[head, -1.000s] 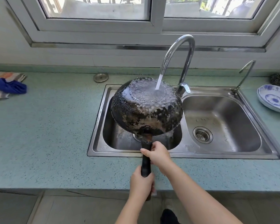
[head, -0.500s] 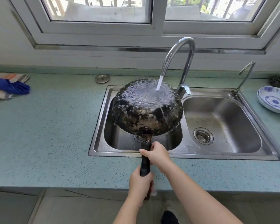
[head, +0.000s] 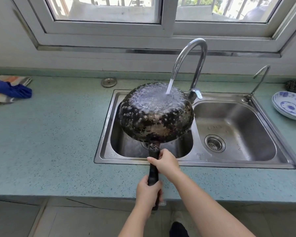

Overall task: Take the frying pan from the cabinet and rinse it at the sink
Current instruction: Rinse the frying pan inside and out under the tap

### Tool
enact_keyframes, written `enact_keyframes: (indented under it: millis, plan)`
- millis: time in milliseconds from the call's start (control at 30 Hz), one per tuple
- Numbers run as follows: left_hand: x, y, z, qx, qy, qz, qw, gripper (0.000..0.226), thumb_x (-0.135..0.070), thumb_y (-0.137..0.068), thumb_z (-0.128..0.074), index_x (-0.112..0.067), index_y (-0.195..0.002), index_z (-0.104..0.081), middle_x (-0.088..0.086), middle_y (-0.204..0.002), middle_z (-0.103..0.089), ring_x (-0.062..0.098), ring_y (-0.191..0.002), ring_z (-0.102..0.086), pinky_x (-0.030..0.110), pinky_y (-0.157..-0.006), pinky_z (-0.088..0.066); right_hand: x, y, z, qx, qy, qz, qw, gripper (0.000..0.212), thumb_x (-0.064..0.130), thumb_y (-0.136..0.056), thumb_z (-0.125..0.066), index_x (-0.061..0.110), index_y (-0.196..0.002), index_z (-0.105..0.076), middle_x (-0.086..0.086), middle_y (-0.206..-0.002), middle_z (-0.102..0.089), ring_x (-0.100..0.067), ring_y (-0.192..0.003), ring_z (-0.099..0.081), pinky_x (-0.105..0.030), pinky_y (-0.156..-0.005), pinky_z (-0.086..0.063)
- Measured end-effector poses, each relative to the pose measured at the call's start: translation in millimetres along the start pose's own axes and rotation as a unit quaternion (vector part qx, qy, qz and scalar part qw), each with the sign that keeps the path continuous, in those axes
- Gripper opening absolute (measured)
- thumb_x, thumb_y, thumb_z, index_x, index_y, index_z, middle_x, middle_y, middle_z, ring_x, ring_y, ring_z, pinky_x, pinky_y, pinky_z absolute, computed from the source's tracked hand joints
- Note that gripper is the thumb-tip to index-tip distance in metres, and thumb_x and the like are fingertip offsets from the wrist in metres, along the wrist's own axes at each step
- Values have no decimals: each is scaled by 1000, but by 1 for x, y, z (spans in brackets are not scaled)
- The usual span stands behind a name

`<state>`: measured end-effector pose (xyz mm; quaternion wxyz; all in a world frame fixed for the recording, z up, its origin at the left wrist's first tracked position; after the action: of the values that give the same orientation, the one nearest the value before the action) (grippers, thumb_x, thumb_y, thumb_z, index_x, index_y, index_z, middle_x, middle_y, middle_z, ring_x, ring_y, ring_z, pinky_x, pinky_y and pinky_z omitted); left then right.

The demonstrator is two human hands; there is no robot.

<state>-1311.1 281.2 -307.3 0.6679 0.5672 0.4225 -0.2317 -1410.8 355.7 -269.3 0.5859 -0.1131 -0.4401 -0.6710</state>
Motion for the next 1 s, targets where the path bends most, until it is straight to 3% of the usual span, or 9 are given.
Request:
enact_keyframes:
  millis: [633, 833, 1000]
  plan:
    - [-1, 2, 0, 12, 10, -4, 1000, 13, -1, -80, -57, -10, -72, -52, 4, -46, -52, 16, -33, -45, 21, -34, -37, -3, -3, -2, -7, 10, 12, 1000, 37, 47, -75, -66, 19, -88, -46, 10, -75, -48, -17, -80, -52, -30, -66, -39]
    - [-3, 2, 0, 9, 7, -6, 1000, 10, 0, -82, -57, -7, -76, -52, 10, -53, -50, 17, -36, -44, 21, -35, -37, -4, -5, -3, -9, 10, 16, 1000, 38, 48, -74, -67, 20, -89, -46, 5, -86, -55, -18, -82, -54, -31, -68, -41]
    - [-3, 3, 0, 9, 8, -7, 1000, 10, 0, -82, -57, -7, -76, -52, 10, -52, -50, 16, -36, -45, 21, -35, -38, -5, -6, -4, -10, 5, 17, 1000, 37, 48, -74, -67, 21, -88, -47, 7, -82, -54, -17, -82, -55, -30, -67, -41]
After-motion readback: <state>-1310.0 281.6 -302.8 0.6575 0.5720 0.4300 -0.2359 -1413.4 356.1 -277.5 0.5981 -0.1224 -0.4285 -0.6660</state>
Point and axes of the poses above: each hand's wrist, its own y-axis away from the middle knuckle, its own z-axis out of the back of the hand, x = y × z, the point moved 6 cm from there along -y, towards the middle knuckle
